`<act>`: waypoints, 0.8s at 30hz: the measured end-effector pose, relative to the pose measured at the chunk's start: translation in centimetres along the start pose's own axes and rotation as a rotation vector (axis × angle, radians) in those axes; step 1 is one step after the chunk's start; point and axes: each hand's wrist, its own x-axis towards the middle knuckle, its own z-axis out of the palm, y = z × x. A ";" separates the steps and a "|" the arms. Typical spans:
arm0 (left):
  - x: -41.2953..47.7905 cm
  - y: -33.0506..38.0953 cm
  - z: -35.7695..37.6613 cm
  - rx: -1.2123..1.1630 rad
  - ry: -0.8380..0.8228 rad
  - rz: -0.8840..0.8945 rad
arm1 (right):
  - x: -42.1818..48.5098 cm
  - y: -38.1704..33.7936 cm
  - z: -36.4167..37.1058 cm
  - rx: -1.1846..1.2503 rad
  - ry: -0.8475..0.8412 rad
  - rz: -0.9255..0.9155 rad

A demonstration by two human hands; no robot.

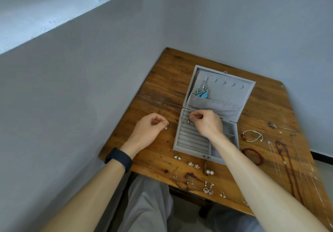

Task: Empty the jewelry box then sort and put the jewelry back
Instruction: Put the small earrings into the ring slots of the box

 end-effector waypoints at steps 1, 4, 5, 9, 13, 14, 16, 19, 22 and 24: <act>0.0 -0.1 0.0 0.003 -0.003 0.003 | 0.1 0.0 0.0 -0.009 -0.009 0.009; 0.0 -0.1 -0.1 0.003 -0.010 0.008 | 0.3 -0.2 -0.2 -0.018 -0.037 0.027; 0.0 0.0 -0.1 0.002 -0.012 0.007 | 0.4 -0.3 -0.2 -0.017 -0.044 0.031; 0.1 0.0 -0.1 0.010 -0.017 -0.003 | 0.6 -0.6 -0.3 0.007 -0.052 0.058; 0.0 0.2 -0.1 0.015 -0.020 -0.001 | 0.3 -0.8 -0.1 0.020 0.003 0.052; 0.0 0.2 -0.1 0.021 -0.020 0.002 | 0.2 -0.8 0.0 0.022 0.025 0.053; 0.0 0.2 -0.1 0.028 -0.021 0.007 | 0.0 -0.8 0.2 0.022 0.070 0.057; 0.2 0.3 0.0 0.019 -0.025 0.013 | -0.1 -0.8 0.2 0.022 0.102 0.060; 0.2 0.7 0.2 0.027 -0.033 0.023 | -0.1 -0.9 0.3 0.005 0.114 0.067; 0.4 1.0 0.5 0.038 -0.034 0.031 | -0.2 -0.9 0.3 0.007 0.116 0.064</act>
